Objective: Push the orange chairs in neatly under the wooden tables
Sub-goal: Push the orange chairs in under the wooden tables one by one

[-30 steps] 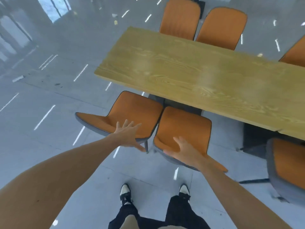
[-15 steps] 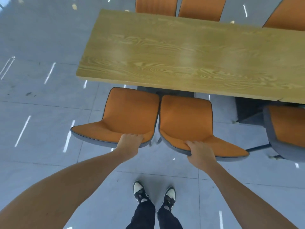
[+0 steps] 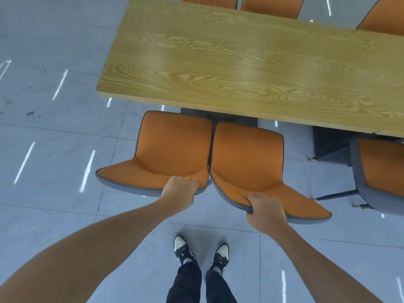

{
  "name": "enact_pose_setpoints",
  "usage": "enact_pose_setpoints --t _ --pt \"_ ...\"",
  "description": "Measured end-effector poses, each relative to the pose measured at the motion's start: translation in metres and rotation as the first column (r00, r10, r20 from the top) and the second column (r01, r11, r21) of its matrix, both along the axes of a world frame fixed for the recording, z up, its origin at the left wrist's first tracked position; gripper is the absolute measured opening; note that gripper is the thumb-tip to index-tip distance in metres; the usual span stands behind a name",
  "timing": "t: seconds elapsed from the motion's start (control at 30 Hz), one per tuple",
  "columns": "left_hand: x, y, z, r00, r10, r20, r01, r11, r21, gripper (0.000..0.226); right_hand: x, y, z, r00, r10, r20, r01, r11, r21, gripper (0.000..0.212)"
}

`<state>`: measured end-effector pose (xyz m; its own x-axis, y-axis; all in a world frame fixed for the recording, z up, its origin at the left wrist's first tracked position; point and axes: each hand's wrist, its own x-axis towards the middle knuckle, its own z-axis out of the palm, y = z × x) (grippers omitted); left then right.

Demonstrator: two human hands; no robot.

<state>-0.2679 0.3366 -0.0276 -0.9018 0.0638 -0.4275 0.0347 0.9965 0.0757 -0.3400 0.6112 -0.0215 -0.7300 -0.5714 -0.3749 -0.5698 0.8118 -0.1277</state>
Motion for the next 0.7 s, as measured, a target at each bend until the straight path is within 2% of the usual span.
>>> enact_pose_setpoints --t 0.13,0.37,0.7 --pt "0.004 0.004 -0.004 1.0 0.001 -0.005 -0.001 1.0 0.03 0.015 -0.006 -0.003 0.002 0.999 -0.037 -0.001 0.038 0.999 0.028 0.03" --pt "0.006 0.005 -0.003 1.0 0.004 -0.028 -0.003 0.999 0.037 0.015 -0.007 -0.003 0.005 0.999 -0.037 0.031 0.036 0.999 0.025 0.016" --pt "0.004 0.017 -0.007 0.999 -0.041 -0.033 0.044 0.994 0.096 0.014 -0.005 0.006 -0.002 0.996 -0.087 0.029 0.087 0.996 0.005 0.011"
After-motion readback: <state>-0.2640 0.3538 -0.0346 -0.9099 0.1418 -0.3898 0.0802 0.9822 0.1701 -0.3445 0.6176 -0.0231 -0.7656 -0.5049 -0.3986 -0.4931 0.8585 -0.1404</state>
